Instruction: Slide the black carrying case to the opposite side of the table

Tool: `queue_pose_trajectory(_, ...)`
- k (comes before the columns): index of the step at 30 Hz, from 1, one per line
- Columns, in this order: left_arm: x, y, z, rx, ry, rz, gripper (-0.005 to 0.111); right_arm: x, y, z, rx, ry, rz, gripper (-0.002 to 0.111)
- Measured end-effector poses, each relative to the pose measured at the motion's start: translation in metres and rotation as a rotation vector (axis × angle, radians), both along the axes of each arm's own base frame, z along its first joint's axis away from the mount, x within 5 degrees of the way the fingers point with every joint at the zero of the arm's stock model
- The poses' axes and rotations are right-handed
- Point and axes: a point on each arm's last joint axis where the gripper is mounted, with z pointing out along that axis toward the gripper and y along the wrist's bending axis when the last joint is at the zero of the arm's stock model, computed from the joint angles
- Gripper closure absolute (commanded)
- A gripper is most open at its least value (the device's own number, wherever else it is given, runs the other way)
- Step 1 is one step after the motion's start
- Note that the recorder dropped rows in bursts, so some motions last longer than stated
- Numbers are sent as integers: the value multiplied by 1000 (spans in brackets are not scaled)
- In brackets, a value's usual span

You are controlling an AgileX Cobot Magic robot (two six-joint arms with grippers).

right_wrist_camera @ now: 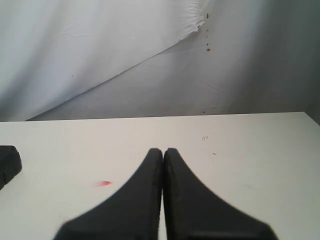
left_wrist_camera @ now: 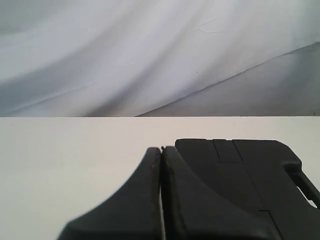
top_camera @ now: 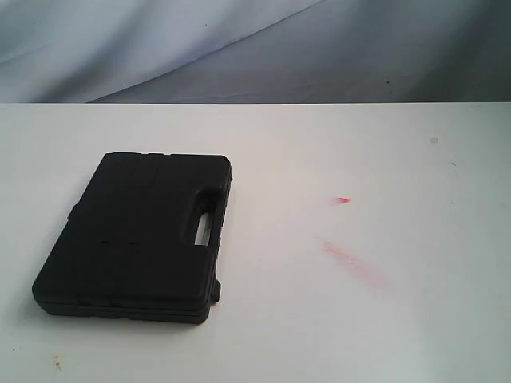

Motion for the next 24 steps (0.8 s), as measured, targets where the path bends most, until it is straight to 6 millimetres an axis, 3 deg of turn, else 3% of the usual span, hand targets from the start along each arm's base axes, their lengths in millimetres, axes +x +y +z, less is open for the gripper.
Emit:
queue_pose_trajectory(11, -1, -1, 6, -107, -14, -10, 107, 0, 0, 0, 0, 0, 0, 108)
queue_pose_trajectory(24, -24, -1, 93, -226, -279, -46, 107, 0, 0, 0, 0, 0, 0, 108)
